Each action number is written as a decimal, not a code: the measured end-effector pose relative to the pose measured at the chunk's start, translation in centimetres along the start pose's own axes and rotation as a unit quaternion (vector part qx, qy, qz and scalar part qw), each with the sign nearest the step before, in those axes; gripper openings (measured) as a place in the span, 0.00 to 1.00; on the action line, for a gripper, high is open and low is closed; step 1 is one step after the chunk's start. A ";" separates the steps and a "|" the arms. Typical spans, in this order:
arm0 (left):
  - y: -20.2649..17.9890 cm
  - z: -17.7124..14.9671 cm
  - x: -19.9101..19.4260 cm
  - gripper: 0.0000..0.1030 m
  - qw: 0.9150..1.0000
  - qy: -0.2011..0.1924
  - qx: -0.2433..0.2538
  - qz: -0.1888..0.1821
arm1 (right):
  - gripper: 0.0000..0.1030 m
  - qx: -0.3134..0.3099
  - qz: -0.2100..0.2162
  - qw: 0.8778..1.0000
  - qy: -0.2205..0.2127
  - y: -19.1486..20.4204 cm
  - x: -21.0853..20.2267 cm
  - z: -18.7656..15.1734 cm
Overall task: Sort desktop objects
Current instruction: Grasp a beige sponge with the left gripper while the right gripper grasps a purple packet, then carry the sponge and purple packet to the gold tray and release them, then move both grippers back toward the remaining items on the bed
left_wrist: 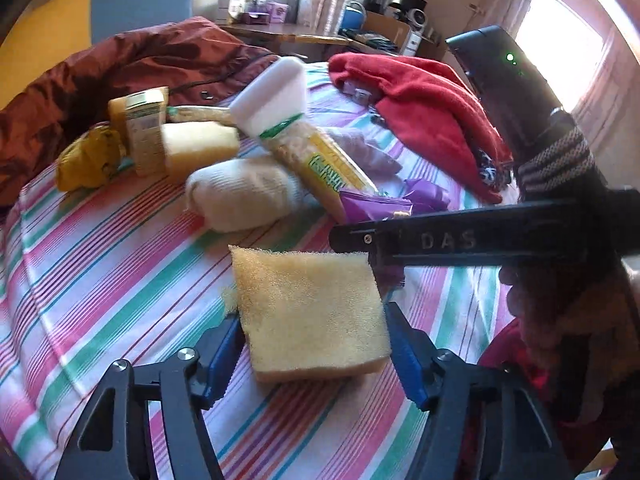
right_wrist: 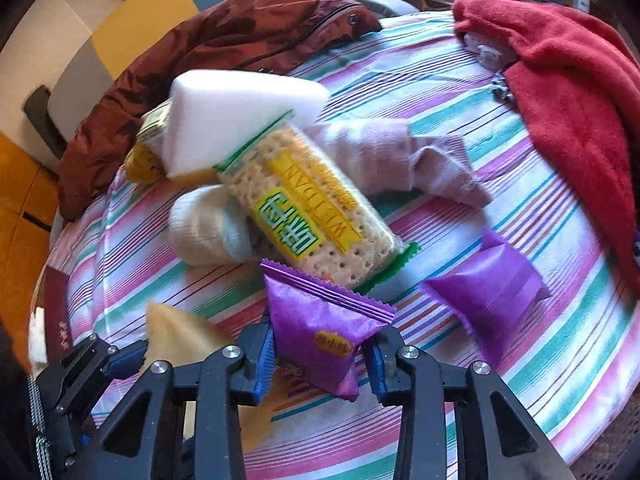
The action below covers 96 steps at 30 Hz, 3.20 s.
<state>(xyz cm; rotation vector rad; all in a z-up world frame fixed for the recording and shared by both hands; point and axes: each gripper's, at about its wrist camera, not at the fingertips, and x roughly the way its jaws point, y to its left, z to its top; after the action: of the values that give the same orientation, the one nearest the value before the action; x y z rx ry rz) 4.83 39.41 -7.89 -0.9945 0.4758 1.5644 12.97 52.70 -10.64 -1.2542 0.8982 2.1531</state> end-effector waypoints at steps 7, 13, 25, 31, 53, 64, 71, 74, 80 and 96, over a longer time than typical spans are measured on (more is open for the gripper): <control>2.1 -2.9 -3.7 0.66 0.997 -0.027 -0.065 0.023 | 0.37 -0.031 0.066 0.997 0.016 1.9 0.1 -0.6; 3.0 -4.5 -7.5 0.66 0.992 -0.061 -0.095 0.047 | 0.37 -0.091 0.112 0.989 0.004 4.9 -0.9 -1.7; 5.8 -8.9 -17.1 0.66 0.970 -0.135 -0.160 0.126 | 0.37 -0.181 0.158 0.971 -0.015 11.5 -3.7 -4.8; 9.1 -13.5 -21.7 0.66 0.945 -0.161 -0.221 0.179 | 0.37 -0.223 0.194 0.955 -0.015 16.7 -5.2 -6.5; 16.8 -28.2 -29.6 0.80 0.832 -0.150 -0.388 0.367 | 0.73 -0.333 0.296 0.894 0.046 35.0 -3.8 -14.9; 14.8 -26.0 -29.9 0.80 0.847 -0.170 -0.367 0.345 | 0.78 -0.326 0.246 0.912 0.037 32.1 -3.1 -15.5; 13.1 -23.9 -29.2 0.80 0.858 -0.155 -0.331 0.362 | 0.82 -0.326 0.217 0.920 0.009 29.9 -4.0 -15.1; 12.6 -23.0 -28.8 0.80 0.863 -0.148 -0.321 0.362 | 0.83 -0.318 0.209 0.925 0.000 28.7 -4.2 -14.6; 11.9 -21.8 -28.0 0.80 0.873 -0.141 -0.305 0.354 | 0.84 -0.295 0.190 0.936 -0.014 25.9 -4.6 -13.4; 10.0 -17.3 -24.1 0.80 0.910 -0.121 -0.243 0.312 | 0.84 -0.232 0.116 0.965 -0.048 17.5 -5.7 -9.2</control>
<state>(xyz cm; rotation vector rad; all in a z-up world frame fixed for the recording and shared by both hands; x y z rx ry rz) 0.56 9.32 -0.31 -1.0472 0.2338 2.4363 8.73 33.74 -3.81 -1.2868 0.5354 2.6970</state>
